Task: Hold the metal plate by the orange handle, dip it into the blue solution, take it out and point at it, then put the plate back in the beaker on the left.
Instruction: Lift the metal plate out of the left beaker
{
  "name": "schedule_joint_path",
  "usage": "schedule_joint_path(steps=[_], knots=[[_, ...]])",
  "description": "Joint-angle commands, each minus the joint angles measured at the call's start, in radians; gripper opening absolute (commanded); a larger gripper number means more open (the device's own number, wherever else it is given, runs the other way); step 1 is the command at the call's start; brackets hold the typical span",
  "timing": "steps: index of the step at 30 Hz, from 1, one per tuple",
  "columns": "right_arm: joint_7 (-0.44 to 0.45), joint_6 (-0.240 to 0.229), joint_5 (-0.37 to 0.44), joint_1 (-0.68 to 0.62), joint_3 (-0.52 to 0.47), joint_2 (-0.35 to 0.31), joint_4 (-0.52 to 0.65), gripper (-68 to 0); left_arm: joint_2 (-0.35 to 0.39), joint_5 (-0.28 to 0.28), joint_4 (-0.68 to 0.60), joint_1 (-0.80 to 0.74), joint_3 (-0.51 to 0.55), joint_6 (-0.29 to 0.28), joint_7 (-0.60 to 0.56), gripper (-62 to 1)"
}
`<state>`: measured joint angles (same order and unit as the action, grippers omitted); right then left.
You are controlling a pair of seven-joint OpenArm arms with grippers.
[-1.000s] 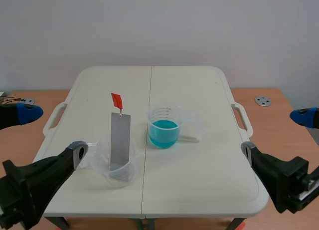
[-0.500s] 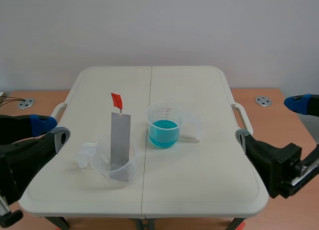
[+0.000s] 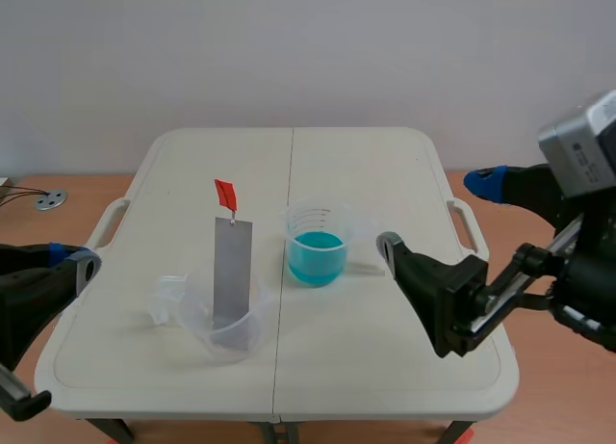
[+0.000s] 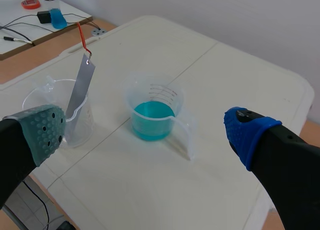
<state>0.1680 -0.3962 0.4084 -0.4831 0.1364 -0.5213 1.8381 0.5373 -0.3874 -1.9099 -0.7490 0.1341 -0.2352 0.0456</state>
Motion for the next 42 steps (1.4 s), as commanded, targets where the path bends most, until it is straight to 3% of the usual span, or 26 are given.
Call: schedule_joint_path(steps=[1,5,14,28,42], knots=[[0.014,0.003,0.011,0.040,0.017,0.001,-0.011,-1.2,-0.001,-0.005,0.003,-0.026,0.005,0.011,0.016,-58.0],[0.014,0.003,0.011,0.118,0.090,0.001,-0.052,-1.2,-0.002,0.043,0.025,-0.109,0.005,0.031,0.059,-58.0],[0.005,0.003,0.015,0.285,0.228,0.029,-0.146,-1.2,-0.003,0.043,0.133,-0.280,0.005,0.042,0.087,-57.9],[-0.105,-0.016,0.014,0.526,0.384,0.162,-0.327,-1.2,-0.005,0.043,0.509,-0.286,-0.066,0.038,0.084,-58.0],[-0.110,-0.016,0.014,0.730,0.555,0.250,-0.538,-1.2,-0.017,0.043,0.692,-0.275,-0.145,0.038,0.082,-58.0]])
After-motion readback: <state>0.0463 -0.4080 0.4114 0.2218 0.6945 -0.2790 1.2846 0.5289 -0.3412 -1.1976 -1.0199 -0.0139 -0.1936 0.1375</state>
